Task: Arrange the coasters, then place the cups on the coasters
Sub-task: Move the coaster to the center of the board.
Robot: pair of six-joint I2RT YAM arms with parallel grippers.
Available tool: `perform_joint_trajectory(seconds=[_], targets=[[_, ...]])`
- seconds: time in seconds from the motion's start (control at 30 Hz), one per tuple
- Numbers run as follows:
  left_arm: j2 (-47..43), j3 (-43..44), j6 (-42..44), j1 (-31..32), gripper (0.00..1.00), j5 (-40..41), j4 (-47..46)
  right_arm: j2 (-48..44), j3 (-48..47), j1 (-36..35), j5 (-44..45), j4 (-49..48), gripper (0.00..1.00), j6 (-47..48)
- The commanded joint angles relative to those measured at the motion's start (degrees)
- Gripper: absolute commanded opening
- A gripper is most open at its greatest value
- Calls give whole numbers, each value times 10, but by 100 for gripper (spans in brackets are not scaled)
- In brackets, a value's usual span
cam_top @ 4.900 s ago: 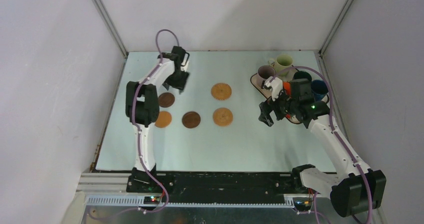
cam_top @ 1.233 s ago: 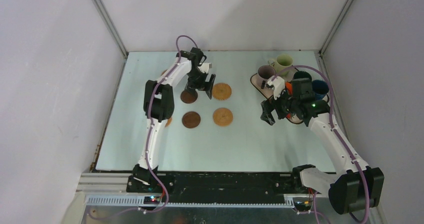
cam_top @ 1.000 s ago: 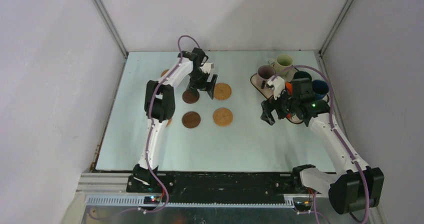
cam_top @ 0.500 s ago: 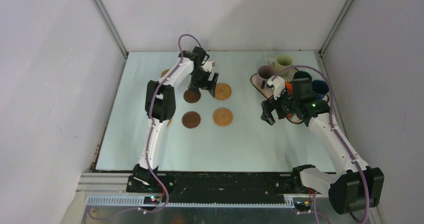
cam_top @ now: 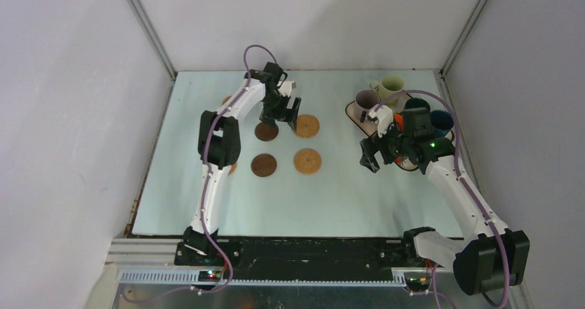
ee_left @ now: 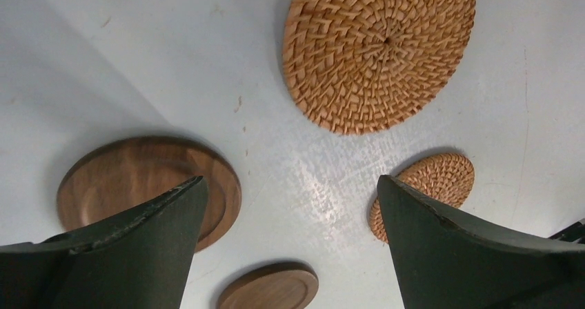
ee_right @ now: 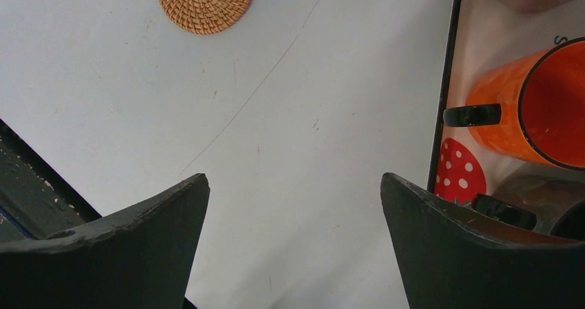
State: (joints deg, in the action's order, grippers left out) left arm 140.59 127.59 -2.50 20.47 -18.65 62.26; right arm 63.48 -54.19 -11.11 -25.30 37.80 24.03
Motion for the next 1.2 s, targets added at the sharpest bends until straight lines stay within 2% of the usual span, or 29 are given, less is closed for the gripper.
perform_joint_trajectory(seconds=[0.0,0.23,0.47,0.73,1.17], targets=[[-106,-17,4,-30,100,6,-31,3,2,1,3,-16,100,4],[-131,-3,-29,-99,100,48,-50,4,2,0,4,-17,100,4],[-50,59,-96,-162,100,39,-53,6,6,1,7,-20,100,4],[-11,71,-154,-183,100,73,-89,19,6,2,14,-20,100,5],[53,64,-275,-198,100,48,-145,24,6,2,22,-20,100,8]])
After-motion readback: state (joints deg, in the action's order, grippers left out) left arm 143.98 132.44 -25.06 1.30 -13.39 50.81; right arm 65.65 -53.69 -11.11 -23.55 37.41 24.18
